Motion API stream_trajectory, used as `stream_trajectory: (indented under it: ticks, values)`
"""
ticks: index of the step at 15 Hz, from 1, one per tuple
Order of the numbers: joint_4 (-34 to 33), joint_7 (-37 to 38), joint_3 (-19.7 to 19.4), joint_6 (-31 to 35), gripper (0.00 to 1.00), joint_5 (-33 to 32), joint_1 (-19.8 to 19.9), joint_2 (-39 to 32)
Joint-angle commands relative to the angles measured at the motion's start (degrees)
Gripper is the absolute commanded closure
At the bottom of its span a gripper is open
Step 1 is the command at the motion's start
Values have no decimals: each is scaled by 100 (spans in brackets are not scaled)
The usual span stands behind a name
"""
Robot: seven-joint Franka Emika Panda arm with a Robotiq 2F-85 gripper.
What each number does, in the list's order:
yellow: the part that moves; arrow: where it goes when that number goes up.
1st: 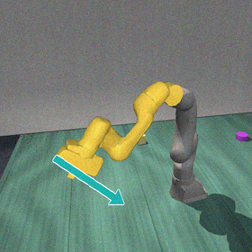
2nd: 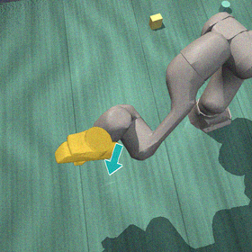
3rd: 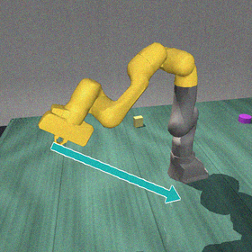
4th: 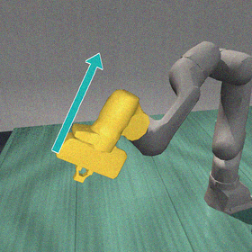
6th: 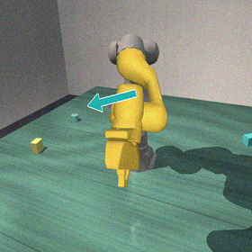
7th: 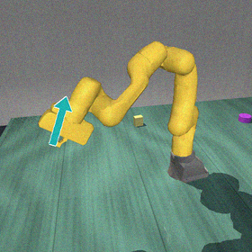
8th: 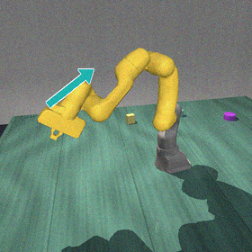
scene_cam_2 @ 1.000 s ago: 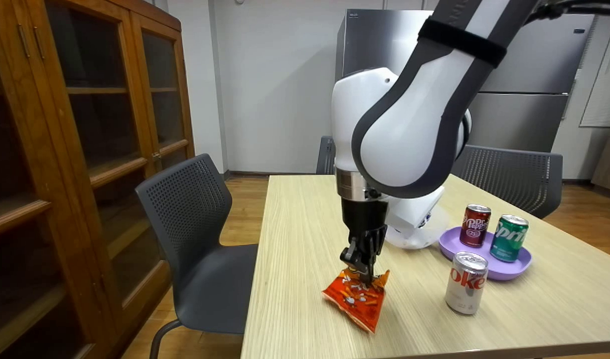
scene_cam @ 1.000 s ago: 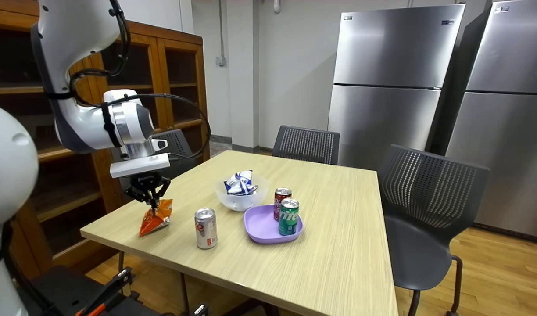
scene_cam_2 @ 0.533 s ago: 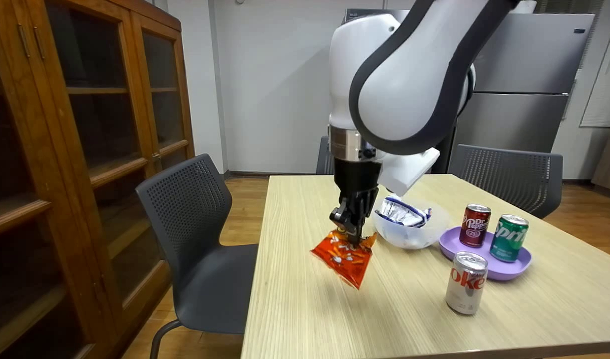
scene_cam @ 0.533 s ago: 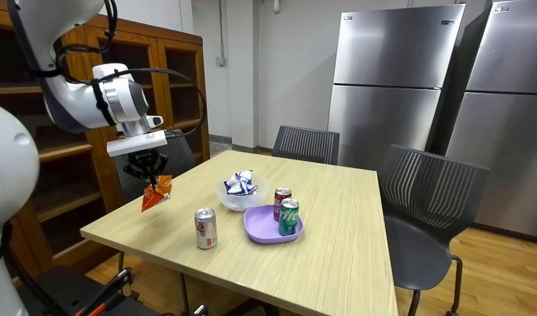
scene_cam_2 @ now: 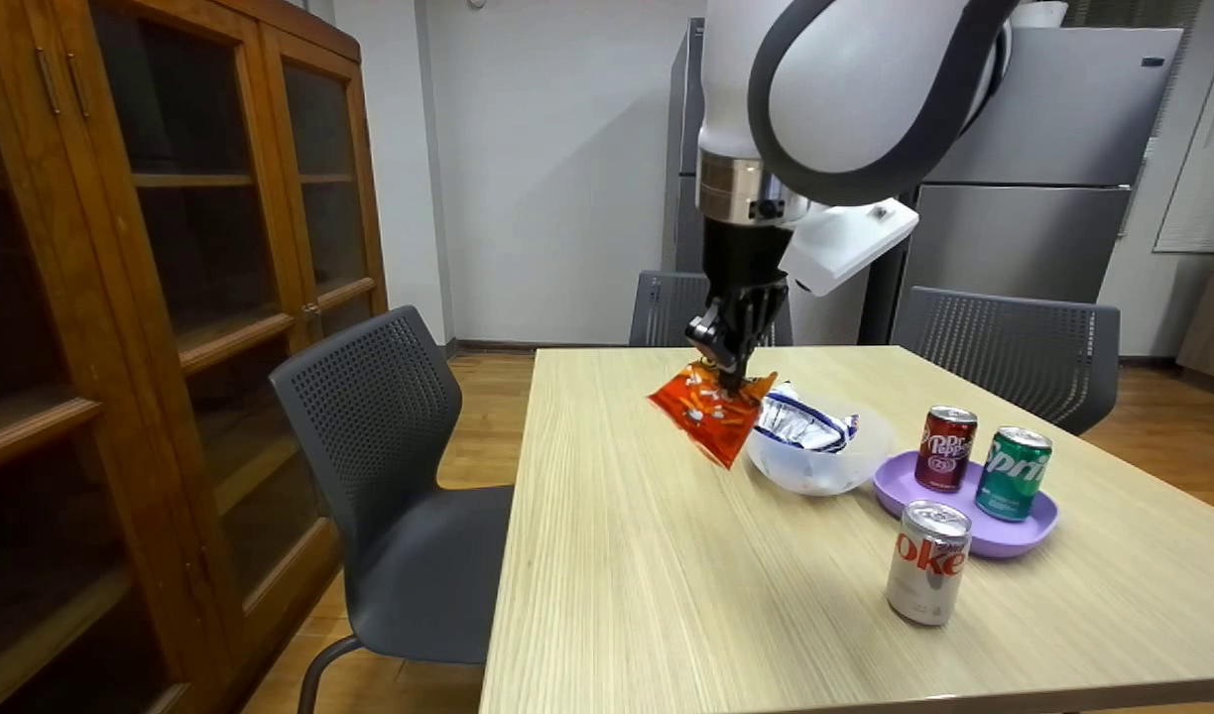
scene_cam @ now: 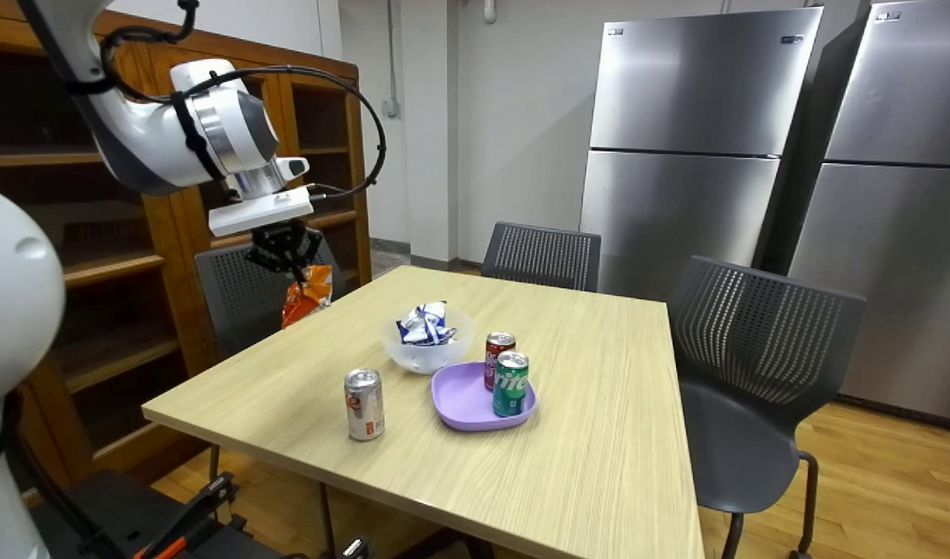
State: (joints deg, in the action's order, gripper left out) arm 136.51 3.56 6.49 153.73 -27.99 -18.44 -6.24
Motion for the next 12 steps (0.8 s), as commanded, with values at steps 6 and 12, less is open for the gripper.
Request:
stream_trajectory:
  ticks: [6,12]
  values:
    - [218,1237,-354,-158,100,-618,475,489]
    - [54,2199,-841,-113,100,-1182,562,205]
